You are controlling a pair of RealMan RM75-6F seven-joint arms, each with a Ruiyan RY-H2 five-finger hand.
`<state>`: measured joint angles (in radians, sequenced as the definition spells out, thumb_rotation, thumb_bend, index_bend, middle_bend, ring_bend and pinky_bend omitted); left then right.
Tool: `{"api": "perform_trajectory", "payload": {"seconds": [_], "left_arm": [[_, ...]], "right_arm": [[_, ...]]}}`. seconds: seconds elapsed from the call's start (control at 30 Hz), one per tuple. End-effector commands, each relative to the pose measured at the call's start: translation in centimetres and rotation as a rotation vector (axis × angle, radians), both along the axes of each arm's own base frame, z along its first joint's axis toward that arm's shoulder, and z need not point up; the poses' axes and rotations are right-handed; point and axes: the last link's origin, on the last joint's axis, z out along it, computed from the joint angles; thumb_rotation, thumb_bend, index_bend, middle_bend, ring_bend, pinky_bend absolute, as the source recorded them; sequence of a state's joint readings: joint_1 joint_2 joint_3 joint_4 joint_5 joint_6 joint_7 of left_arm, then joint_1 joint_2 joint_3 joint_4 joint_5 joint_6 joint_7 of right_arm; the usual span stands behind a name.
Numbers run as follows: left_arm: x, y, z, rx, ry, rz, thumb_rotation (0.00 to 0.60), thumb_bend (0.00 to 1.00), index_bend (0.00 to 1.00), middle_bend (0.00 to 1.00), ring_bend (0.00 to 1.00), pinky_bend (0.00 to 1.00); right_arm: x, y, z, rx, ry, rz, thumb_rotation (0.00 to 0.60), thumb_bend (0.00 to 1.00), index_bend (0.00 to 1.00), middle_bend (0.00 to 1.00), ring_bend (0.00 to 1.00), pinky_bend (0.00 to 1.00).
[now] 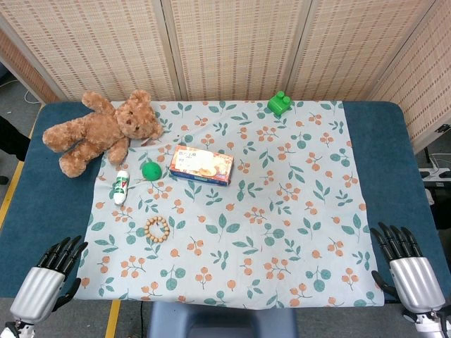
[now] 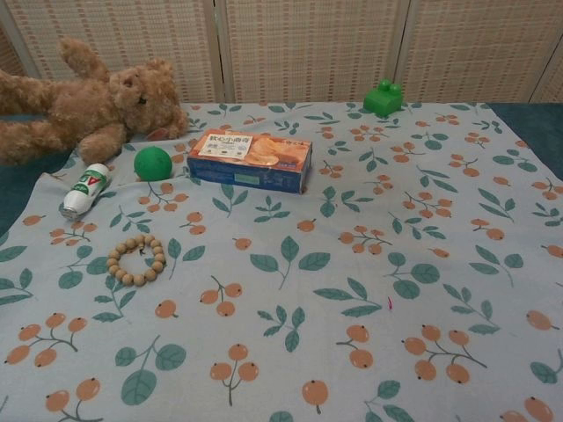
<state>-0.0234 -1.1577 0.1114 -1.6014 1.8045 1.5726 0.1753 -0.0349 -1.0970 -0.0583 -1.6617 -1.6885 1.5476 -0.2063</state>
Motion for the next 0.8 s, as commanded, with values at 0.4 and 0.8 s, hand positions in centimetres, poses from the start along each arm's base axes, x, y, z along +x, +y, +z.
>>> {"api": "perform_trajectory", "payload": {"seconds": [0.4,0.8], "left_arm": [[1.5,0.2,-3.4,-0.084,-0.022,-0.116,0.6,0.5,0.0,0.05,0.02,0.14],[4.1,2.9,-11.7,0.001,0.123,-0.23,0.6,0.51,0.1,0.22,0.07,0.06]], "right_arm": [[0.3,0.2,-0.3,-0.004,0.023,-0.003,0.6,0.24,0.0,0.0,0.0,0.0],[0.3,0.0,-0.7,-0.054,0.065,-0.018,0.6,0.24,0.0,0.0,0.0,0.0]]}}
